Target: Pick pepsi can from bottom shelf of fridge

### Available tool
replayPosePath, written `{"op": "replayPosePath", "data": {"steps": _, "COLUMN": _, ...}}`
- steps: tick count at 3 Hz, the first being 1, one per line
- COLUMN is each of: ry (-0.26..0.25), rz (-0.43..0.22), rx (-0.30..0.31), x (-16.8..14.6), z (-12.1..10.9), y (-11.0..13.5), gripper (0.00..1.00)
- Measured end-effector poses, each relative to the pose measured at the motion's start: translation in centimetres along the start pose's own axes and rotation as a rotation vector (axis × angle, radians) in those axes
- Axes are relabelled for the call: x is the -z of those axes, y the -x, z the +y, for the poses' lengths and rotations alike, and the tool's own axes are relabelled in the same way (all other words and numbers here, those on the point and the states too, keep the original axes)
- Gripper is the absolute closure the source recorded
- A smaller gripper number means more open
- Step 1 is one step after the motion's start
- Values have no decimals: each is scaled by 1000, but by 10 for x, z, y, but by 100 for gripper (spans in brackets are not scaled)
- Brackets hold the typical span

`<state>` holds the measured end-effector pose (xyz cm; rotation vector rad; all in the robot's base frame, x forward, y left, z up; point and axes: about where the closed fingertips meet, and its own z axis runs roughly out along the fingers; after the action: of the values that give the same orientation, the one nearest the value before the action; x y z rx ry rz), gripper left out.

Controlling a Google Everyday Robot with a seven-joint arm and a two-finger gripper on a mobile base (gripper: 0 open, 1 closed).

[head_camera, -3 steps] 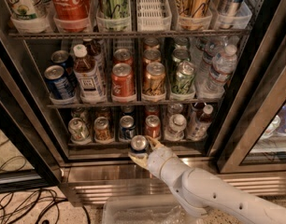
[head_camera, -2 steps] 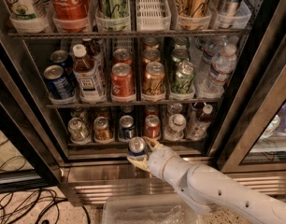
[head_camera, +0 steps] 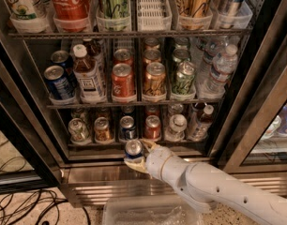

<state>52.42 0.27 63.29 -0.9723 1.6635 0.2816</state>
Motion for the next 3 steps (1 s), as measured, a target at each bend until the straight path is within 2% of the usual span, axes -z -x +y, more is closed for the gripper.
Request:
{"op": "replayPosePath", "data": {"steps": 1, "ry": 90, "rz": 31, "rx": -20, "x": 1, "z": 22, "y": -6, "gripper": 100}}
{"op": "replayPosePath", "data": {"steps": 2, "ry": 183, "rz": 12, "rx": -74, "x": 11, "z": 45, "y": -10, "gripper": 100}}
{"op": "replayPosePath", "data": {"steps": 3, "ry": 248, "rz": -43, "rx": -123, "x": 20, "z": 58, "y": -3, "gripper": 100}}
